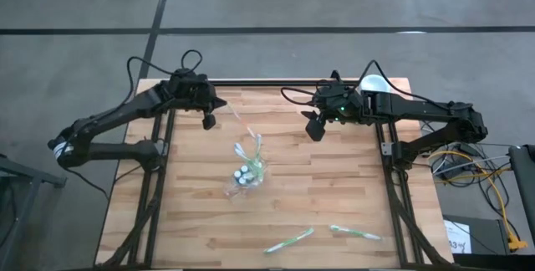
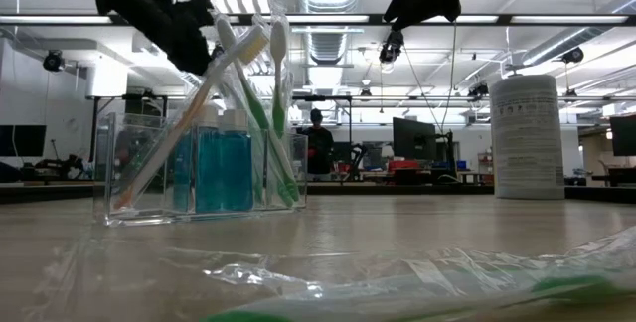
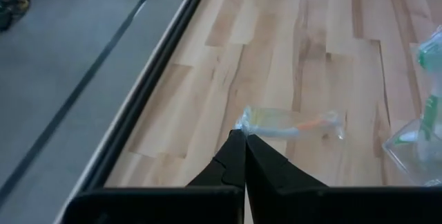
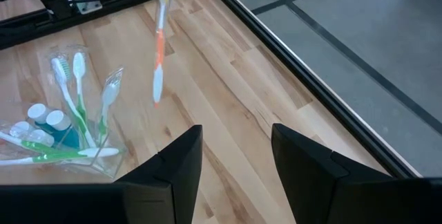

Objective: Pick & Place toothbrushing station
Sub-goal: Put the orange toothbrush into the transparent organizer

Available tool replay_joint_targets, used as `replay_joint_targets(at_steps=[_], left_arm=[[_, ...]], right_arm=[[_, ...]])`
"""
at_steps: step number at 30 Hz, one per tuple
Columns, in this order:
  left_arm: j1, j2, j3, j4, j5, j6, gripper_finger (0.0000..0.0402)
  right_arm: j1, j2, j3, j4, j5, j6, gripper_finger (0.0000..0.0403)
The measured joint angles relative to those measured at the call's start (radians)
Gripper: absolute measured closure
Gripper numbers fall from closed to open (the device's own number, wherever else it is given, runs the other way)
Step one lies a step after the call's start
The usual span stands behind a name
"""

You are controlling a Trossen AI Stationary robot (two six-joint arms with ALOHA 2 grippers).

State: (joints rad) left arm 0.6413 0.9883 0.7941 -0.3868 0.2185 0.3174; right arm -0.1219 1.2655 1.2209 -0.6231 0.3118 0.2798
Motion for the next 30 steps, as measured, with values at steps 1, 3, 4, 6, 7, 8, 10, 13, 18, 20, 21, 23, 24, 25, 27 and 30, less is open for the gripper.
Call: replay_joint_targets(at_steps=[1, 3, 4, 6, 7, 8, 10, 13, 18, 20, 21, 23, 24, 25, 27, 30], left_arm=[[-0.008, -0.005, 0.008, -0.012, -0.015, 0.004, 0.0401], [-0.028, -0.013, 0.026, -0.038, -0.052, 0.016, 0.0401], [-0.040, -0.015, 0.038, -0.053, -0.076, 0.024, 0.0401], [-0.067, -0.017, 0.066, -0.090, -0.130, 0.038, 0.0401], [-0.080, -0.018, 0.084, -0.113, -0.154, 0.046, 0.0401], [-0.092, -0.018, 0.102, -0.136, -0.175, 0.050, 0.0401], [-0.113, -0.017, 0.139, -0.180, -0.209, 0.050, 0.0401], [-0.127, -0.018, 0.189, -0.249, -0.230, 0.047, 0.0401], [-0.143, -0.026, 0.274, -0.359, -0.258, 0.025, 0.0401], [-0.151, -0.026, 0.312, -0.414, -0.276, 0.025, 0.0401], [-0.156, -0.026, 0.333, -0.442, -0.282, 0.022, 0.0401], [-0.167, -0.026, 0.372, -0.490, -0.292, 0.009, 0.0401], [-0.174, -0.026, 0.389, -0.519, -0.296, -0.002, 0.0401], [-0.182, -0.026, 0.403, -0.546, -0.300, -0.010, 0.0401], [-0.202, -0.027, 0.424, -0.584, -0.311, -0.018, 0.0401], [-0.240, -0.039, 0.437, -0.616, -0.331, -0.024, 0.0401]], right_arm=[[0.000, 0.000, 0.000, 0.000, 0.000, 0.000, 0.0234], [0.000, 0.000, 0.000, 0.000, 0.000, 0.000, 0.0234], [0.000, 0.000, 0.000, 0.000, 0.000, 0.000, 0.0234], [0.000, 0.000, 0.000, 0.000, 0.000, 0.000, 0.0234], [0.000, 0.000, 0.000, 0.000, 0.000, 0.000, 0.0234], [0.000, 0.000, 0.000, 0.000, 0.000, 0.000, 0.0234], [0.000, 0.000, 0.000, 0.000, 0.000, 0.000, 0.0234], [0.000, 0.000, 0.000, 0.000, 0.000, 0.000, 0.0234], [0.000, 0.000, 0.000, 0.000, 0.000, 0.000, 0.0234], [0.000, 0.000, 0.000, 0.000, 0.000, 0.000, 0.0234], [0.000, 0.000, 0.000, 0.000, 0.000, 0.000, 0.0234], [0.000, 0.000, 0.000, 0.000, 0.000, 0.000, 0.0234], [0.000, 0.000, 0.000, 0.000, 0.000, 0.000, 0.0234], [0.000, 0.000, 0.000, 0.000, 0.000, 0.000, 0.0234], [0.000, 0.000, 0.000, 0.000, 0.000, 0.000, 0.0234], [0.000, 0.000, 0.000, 0.000, 0.000, 0.000, 0.0234]])
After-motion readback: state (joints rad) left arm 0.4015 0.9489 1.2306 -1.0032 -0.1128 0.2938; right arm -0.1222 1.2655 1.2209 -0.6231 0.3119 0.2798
